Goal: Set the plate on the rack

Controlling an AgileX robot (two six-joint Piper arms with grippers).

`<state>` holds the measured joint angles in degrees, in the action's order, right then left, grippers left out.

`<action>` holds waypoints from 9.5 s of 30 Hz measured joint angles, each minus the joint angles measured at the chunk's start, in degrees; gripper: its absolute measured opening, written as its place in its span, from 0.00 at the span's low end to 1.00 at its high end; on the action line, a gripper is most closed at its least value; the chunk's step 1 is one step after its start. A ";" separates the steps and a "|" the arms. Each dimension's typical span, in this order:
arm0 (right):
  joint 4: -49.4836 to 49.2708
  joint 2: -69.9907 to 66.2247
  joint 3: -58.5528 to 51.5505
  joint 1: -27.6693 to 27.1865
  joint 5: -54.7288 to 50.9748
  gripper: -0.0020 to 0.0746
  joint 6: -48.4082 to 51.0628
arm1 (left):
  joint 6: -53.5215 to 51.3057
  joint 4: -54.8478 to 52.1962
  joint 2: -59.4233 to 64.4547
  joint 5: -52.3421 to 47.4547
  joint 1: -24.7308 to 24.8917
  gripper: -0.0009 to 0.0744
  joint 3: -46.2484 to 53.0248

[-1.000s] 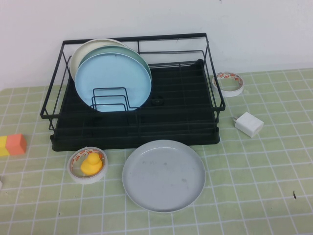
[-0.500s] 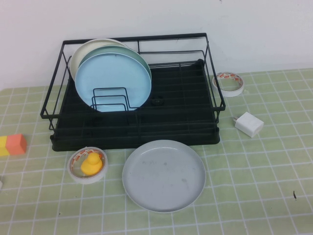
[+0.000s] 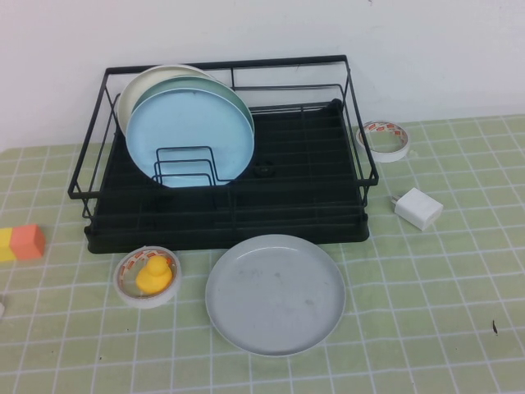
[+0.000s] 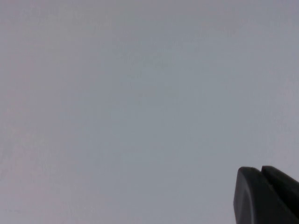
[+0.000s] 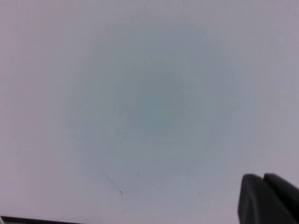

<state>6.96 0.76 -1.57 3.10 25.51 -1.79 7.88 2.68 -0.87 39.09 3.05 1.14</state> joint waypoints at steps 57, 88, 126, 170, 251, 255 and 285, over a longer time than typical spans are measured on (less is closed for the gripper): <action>-69.29 -97.28 47.73 20.98 -45.86 0.08 51.15 | 3.05 12.48 25.12 -72.04 0.00 0.01 -22.29; -71.22 -117.68 63.47 21.10 -50.14 0.14 45.06 | 3.47 13.69 25.12 -72.04 0.00 0.01 -22.29; -93.39 -98.47 63.47 37.13 -60.11 0.04 77.18 | -3.15 39.26 25.12 -75.24 0.00 0.23 -22.19; -19.01 -65.09 65.41 26.90 -96.08 0.03 38.14 | -147.90 90.07 65.30 -61.09 0.09 0.17 -49.03; -4.75 -57.10 65.41 26.90 -96.46 0.03 23.33 | -170.43 94.14 103.38 -73.11 0.39 0.54 -70.91; -4.85 -57.10 65.41 26.90 -96.46 0.03 23.33 | -169.90 94.14 103.18 -72.77 0.39 0.53 -70.91; -1.87 -28.09 36.87 26.90 -71.48 0.03 15.02 | -100.28 97.21 58.87 -39.09 0.29 0.01 -47.16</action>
<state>5.09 -27.33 35.30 29.99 -45.96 13.23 -92.40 99.89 58.01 0.00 3.34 -46.02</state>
